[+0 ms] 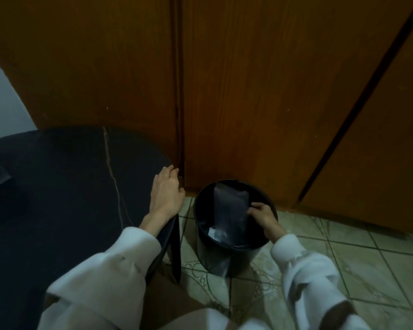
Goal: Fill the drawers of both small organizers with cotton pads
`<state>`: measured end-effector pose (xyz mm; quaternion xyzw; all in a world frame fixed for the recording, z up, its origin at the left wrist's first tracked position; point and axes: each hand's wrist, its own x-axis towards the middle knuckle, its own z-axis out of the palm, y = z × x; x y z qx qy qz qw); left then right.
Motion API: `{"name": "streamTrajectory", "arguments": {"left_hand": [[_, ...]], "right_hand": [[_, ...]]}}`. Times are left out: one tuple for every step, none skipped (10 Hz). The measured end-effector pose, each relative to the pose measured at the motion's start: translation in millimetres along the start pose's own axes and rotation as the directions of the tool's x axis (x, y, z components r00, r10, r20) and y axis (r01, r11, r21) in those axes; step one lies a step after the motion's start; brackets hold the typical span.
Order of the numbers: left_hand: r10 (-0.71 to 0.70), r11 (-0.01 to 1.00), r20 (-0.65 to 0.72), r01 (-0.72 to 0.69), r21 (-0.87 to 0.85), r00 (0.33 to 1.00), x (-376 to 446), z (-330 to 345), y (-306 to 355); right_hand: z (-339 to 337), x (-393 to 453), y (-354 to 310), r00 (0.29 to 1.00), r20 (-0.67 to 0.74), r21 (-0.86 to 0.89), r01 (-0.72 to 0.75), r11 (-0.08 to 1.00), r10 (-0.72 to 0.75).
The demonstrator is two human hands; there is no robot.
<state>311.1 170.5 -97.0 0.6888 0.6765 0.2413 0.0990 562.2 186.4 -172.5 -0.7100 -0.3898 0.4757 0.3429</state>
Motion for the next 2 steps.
{"name": "streamTrajectory", "arguments": {"left_hand": [[0.003,1.0,0.004,-0.003,0.006,1.0,2.1,1.3,-2.6],[-0.01,0.999,-0.006,0.01,0.033,1.0,0.7,1.1,0.7]], "right_hand": [[-0.5,5.8,9.3,1.0,0.022,-0.039,-0.008,0.999,0.009],[-7.5,-2.8,2.4,1.0,0.017,-0.046,0.027,0.999,-0.026]]}}
